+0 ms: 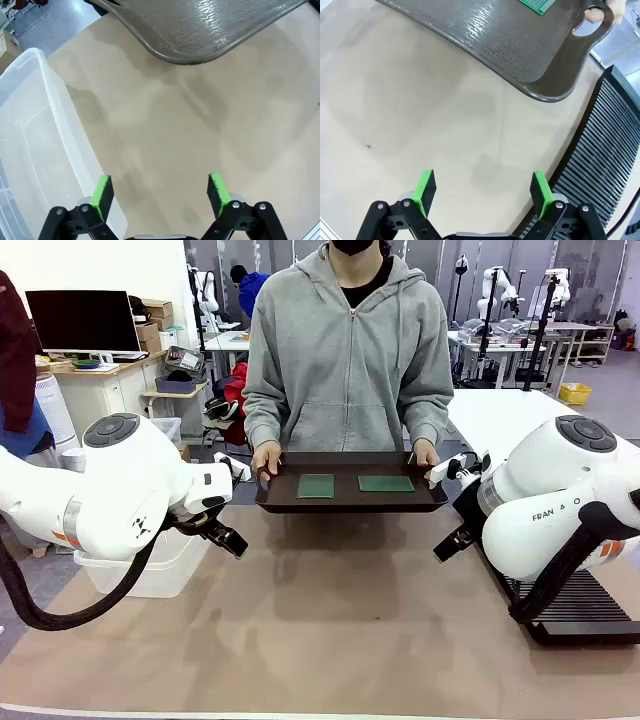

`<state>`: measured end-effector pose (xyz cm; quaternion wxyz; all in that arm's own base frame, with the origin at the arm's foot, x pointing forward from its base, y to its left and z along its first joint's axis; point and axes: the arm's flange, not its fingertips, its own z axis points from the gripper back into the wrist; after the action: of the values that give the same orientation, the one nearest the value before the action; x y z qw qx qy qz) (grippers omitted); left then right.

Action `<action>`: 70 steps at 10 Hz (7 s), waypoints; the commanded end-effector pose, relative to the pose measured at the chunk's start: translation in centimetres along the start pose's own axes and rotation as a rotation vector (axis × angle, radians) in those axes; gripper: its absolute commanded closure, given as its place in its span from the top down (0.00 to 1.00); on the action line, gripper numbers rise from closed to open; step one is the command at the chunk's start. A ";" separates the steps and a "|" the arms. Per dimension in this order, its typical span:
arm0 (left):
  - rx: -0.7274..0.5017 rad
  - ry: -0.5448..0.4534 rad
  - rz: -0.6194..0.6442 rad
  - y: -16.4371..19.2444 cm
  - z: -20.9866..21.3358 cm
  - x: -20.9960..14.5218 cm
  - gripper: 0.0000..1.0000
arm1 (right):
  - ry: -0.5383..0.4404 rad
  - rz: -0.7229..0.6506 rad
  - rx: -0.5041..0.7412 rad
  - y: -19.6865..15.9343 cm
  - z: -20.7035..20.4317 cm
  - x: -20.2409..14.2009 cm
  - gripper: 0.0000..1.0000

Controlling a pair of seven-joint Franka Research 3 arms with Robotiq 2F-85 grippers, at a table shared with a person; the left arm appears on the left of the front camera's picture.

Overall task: Sort PCBs into racks and boxes based on the side picked up.
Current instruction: Pick up the Blank PCB handed by the Human.

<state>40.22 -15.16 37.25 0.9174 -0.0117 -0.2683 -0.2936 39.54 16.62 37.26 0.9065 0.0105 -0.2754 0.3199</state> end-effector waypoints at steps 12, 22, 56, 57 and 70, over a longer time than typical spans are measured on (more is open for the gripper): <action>0.000 0.000 0.000 0.0 0.0 0.0 1.00 | 0.000 0.000 0.000 0.0 0.0 0.0 1.00; -0.659 -0.036 -0.213 2.0 10.8 1.3 1.00 | -0.020 0.062 0.412 1.4 10.2 0.3 1.00; -0.330 -0.308 -0.384 13.6 28.9 0.8 1.00 | -0.282 0.141 0.147 -13.8 38.0 -6.1 1.00; -0.325 -0.309 -0.385 13.6 28.9 0.8 1.00 | -0.283 0.134 0.139 -13.8 38.0 -6.1 1.00; -0.320 -0.288 -0.365 13.3 29.1 1.2 1.00 | -0.296 0.124 0.137 -13.7 38.6 -5.7 1.00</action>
<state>34.16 0.43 64.53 0.7883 -0.1476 -0.3430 -0.4891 24.84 -5.08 69.41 0.8312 0.1001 -0.3864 0.3870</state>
